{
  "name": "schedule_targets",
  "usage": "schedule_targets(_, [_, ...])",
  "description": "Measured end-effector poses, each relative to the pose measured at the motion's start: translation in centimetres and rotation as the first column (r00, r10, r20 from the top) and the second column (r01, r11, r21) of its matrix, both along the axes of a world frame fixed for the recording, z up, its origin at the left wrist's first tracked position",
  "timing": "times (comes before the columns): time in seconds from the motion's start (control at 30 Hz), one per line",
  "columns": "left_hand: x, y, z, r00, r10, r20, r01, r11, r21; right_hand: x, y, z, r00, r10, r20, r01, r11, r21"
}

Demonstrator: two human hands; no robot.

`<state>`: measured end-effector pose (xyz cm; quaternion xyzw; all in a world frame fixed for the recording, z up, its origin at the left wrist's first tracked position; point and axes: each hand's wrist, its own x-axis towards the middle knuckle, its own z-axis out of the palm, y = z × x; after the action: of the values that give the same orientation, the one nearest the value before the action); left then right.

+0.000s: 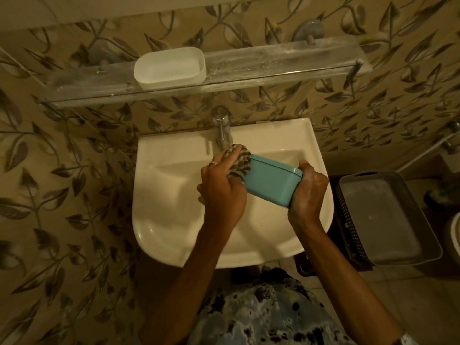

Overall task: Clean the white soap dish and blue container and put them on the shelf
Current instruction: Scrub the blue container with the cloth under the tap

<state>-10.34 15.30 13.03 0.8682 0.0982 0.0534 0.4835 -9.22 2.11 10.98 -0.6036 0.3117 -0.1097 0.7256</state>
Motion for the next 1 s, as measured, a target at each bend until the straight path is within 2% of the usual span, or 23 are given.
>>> schedule_targets(0.07, [-1.5, -1.6, 0.9, 0.998, -0.021, 0.051, 0.013, 0.988, 0.155, 0.2, 0.2, 0.3, 1.000, -0.009, 0.007, 0.009, 0.999, -0.048])
schedule_targets(0.13, [-3.4, -3.7, 1.9, 0.979, -0.154, 0.132, 0.120, 0.964, 0.236, -0.3, -0.1, -0.1, 0.998, 0.040, 0.049, -0.035, 0.994, -0.104])
schedule_targets(0.23, [-5.3, -5.6, 1.8, 0.922, -0.352, 0.160, 0.258, 0.868, 0.423, -1.9, -0.7, -2.1, 0.961, 0.264, 0.079, -0.251, 0.957, -0.148])
schedule_targets(0.27, [-5.4, -5.6, 1.6, 0.908, -0.385, 0.165, 0.274, 0.844, 0.462, -2.1, -1.0, -2.3, 0.951, 0.294, 0.097, -0.277, 0.947, -0.162])
schedule_targets(0.33, [-5.1, -4.9, 1.4, 0.899, -0.392, 0.196, 0.273, 0.850, 0.450, -1.2, -1.3, -1.9, 0.965, 0.225, 0.132, -0.201, 0.965, -0.171])
schedule_targets(0.4, [-4.3, -3.6, 1.2, 0.915, -0.333, 0.228, 0.228, 0.893, 0.388, -0.3, -0.7, -0.5, 0.992, 0.080, 0.095, -0.071, 0.993, -0.090])
schedule_targets(0.47, [-3.1, -1.3, 0.4, 0.954, -0.242, 0.177, 0.175, 0.929, 0.327, -0.1, -0.6, -0.2, 0.999, 0.016, 0.043, -0.017, 1.000, 0.026])
schedule_targets(0.5, [-2.3, 0.0, 0.0, 0.974, -0.183, 0.133, 0.145, 0.956, 0.254, -0.2, -0.7, -0.3, 1.000, 0.003, 0.029, -0.004, 0.999, 0.054])
schedule_targets(0.57, [-0.6, 2.7, -0.4, 0.999, -0.050, -0.004, 0.050, 0.998, -0.036, -0.7, -1.3, -0.6, 0.999, -0.018, 0.030, 0.013, 0.989, 0.146])
schedule_targets(0.63, [0.5, 4.7, 0.0, 0.974, 0.066, -0.214, -0.144, 0.918, -0.369, -0.7, -1.7, -0.5, 0.999, -0.039, 0.035, 0.030, 0.972, 0.233])
schedule_targets(0.67, [0.6, 5.4, 0.2, 0.951, 0.103, -0.290, -0.234, 0.855, -0.463, -0.6, -1.9, -0.3, 0.999, -0.039, 0.029, 0.031, 0.969, 0.246])
schedule_targets(0.77, [-0.3, 6.2, 0.0, 0.911, 0.119, -0.394, -0.329, 0.786, -0.523, -0.7, -1.9, -0.1, 0.999, -0.040, -0.002, 0.038, 0.949, 0.314])
schedule_targets(0.83, [-1.3, 5.9, -0.7, 0.889, 0.065, -0.454, -0.346, 0.746, -0.569, -0.9, -1.9, 0.1, 1.000, -0.022, 0.005, 0.018, 0.917, 0.398])
schedule_targets(0.93, [-2.7, 4.2, -1.4, 0.823, -0.060, -0.565, -0.387, 0.669, -0.634, -1.0, -1.8, 0.5, 0.997, -0.002, 0.078, -0.039, 0.851, 0.523])
schedule_targets(1.0, [-3.5, 2.8, -1.6, 0.779, -0.105, -0.618, -0.443, 0.606, -0.661, -1.1, -1.6, 0.6, 0.989, 0.021, 0.148, -0.098, 0.837, 0.538])
